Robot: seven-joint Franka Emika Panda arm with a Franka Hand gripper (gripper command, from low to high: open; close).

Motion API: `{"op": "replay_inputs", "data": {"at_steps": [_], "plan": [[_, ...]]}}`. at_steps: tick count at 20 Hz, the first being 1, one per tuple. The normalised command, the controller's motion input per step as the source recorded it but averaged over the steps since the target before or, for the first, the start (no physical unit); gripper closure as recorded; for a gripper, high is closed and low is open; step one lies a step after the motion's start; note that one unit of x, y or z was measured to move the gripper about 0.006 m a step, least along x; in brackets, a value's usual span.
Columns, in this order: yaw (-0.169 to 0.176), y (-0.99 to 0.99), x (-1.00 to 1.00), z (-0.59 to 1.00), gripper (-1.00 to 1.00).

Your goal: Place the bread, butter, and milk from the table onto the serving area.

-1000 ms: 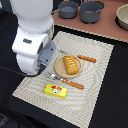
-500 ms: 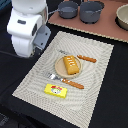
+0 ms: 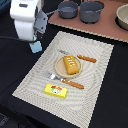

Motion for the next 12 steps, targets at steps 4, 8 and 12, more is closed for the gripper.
{"op": "replay_inputs", "data": {"at_steps": [4,8,12], "plan": [[0.089,0.20,-0.50,-0.26,-1.00],[0.048,0.02,-0.33,-0.34,-1.00],[0.047,0.05,-0.34,-0.39,-1.00]]}}
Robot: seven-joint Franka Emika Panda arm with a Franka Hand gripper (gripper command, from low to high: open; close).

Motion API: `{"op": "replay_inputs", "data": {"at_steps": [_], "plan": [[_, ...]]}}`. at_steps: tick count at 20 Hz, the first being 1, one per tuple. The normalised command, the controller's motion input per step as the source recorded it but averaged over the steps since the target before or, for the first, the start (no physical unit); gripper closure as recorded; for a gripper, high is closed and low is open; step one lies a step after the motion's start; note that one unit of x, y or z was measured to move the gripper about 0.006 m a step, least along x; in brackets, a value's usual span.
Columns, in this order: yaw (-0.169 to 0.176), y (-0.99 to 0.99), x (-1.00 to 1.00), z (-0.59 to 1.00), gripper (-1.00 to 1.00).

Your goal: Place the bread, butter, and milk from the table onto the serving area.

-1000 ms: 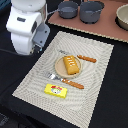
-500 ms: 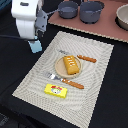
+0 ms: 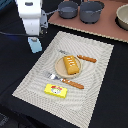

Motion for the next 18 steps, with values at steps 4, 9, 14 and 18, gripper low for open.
{"op": "replay_inputs", "data": {"at_steps": [4,9,14,18], "plan": [[0.063,0.16,-0.45,-0.38,-1.00],[0.057,0.14,-0.40,-0.33,-1.00],[0.033,0.06,-0.19,-0.30,-1.00],[0.027,0.02,-0.16,-0.34,-1.00]]}}
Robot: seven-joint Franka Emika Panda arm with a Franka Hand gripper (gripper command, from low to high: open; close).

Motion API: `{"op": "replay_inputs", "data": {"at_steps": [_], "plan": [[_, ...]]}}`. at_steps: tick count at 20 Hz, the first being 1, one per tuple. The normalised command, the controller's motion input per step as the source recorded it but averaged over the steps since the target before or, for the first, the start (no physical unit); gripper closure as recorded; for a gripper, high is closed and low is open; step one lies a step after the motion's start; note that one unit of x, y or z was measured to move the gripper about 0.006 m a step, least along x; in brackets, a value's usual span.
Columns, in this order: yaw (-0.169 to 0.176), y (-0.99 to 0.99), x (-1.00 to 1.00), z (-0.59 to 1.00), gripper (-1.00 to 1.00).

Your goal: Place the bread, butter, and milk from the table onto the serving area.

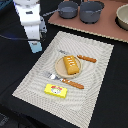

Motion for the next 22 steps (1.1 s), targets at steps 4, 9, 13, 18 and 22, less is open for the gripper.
{"op": "replay_inputs", "data": {"at_steps": [4,9,13,18,22], "plan": [[0.028,0.06,-0.19,-0.33,-1.00],[0.030,0.08,-0.24,-0.32,-1.00],[0.028,0.07,-0.27,-0.28,1.00],[0.028,0.07,-0.22,-0.20,1.00],[0.009,0.21,-0.01,0.23,1.00]]}}
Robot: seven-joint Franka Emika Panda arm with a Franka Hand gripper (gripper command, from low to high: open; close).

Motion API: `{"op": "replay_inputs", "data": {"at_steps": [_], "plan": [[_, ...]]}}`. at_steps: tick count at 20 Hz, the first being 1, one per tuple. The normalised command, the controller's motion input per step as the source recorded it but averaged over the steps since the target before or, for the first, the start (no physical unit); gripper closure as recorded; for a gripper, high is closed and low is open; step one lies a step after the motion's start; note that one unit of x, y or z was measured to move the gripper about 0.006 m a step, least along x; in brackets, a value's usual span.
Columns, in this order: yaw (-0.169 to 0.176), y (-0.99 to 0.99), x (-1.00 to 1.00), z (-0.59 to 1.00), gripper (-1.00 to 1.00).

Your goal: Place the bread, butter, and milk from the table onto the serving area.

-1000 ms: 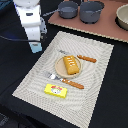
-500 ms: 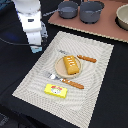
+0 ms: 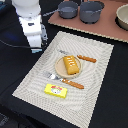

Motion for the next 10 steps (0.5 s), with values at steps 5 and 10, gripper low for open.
{"op": "replay_inputs", "data": {"at_steps": [5,10], "plan": [[-0.042,0.70,0.48,1.00,1.00],[-0.036,0.62,0.77,0.98,1.00]]}}
